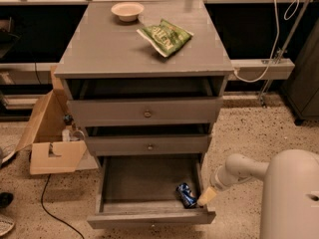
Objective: Pick pepsi can from bottom drawer and place on counter
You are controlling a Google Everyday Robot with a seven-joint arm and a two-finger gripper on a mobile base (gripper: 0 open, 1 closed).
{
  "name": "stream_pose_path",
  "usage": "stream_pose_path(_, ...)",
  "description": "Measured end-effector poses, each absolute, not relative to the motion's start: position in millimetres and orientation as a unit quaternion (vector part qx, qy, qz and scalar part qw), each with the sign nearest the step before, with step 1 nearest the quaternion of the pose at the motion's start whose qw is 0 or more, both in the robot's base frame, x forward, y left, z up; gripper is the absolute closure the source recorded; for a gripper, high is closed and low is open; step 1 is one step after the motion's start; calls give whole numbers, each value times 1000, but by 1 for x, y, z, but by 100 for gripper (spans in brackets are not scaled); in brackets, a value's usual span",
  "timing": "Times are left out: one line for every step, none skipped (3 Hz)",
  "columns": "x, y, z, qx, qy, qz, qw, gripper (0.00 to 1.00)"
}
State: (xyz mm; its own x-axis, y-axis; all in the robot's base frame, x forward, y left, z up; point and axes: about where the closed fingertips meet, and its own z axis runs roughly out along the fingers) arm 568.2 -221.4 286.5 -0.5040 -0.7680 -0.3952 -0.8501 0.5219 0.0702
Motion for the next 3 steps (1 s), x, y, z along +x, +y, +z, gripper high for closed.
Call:
stream_pose_path(570,-211,255,-469,850,162,177,0)
stream_pose_path(570,-211,254,-469,850,164,177,0)
stream_pose_path(571,-206,245,-475,842,182,178,0)
